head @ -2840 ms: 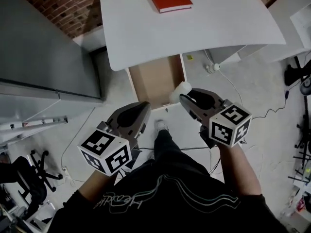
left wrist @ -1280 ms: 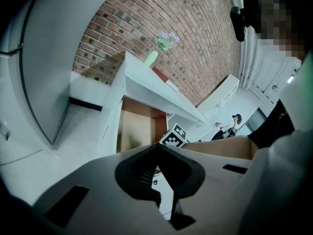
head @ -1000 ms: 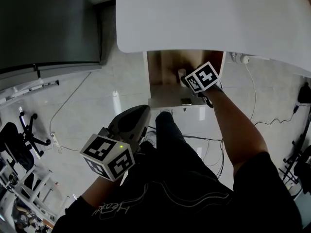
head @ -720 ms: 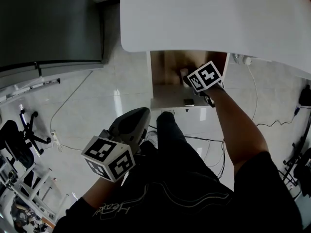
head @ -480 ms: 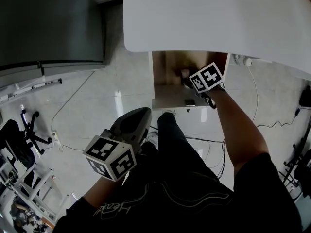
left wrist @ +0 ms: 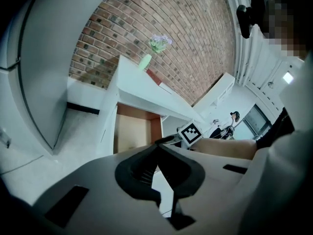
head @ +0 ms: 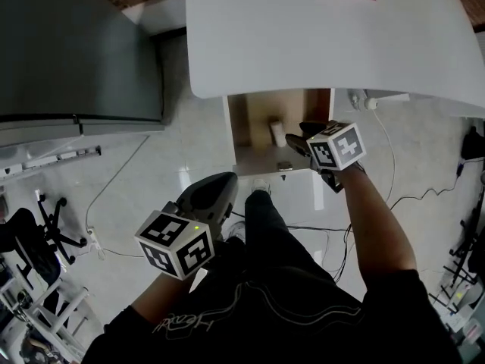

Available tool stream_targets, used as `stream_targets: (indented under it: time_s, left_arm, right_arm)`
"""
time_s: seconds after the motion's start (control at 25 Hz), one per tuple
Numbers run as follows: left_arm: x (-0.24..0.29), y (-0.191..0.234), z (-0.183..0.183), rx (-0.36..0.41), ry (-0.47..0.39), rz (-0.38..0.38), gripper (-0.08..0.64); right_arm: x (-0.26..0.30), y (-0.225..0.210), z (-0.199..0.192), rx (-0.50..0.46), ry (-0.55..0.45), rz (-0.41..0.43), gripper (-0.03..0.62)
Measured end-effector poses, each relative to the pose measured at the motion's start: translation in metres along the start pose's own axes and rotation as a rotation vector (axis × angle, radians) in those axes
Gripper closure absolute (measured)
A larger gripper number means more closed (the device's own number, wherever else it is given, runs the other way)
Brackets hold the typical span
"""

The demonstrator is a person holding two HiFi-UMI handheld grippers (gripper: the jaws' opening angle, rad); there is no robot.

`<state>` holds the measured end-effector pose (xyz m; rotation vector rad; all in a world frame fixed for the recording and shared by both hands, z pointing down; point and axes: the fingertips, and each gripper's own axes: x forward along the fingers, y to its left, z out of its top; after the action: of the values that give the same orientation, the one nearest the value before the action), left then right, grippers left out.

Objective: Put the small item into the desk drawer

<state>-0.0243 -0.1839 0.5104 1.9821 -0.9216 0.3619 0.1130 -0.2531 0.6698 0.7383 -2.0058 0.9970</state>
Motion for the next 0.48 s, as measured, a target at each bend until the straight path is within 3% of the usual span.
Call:
stream_targets:
  time_s: [0.28, 0.48]
  left_arm:
    - [-0.029, -0.056, 0.03, 0.126, -0.025, -0.077, 0.538]
    - [-0.067, -0.111, 0.053, 0.239, -0.066, -0.166, 0.538]
  right_arm:
    - [-0.132, 0.061, 0.039, 0.06, -0.308, -0.012, 0.383]
    - [-0.225, 0.122, 0.053, 0.038, -0.527, -0.02, 0.411]
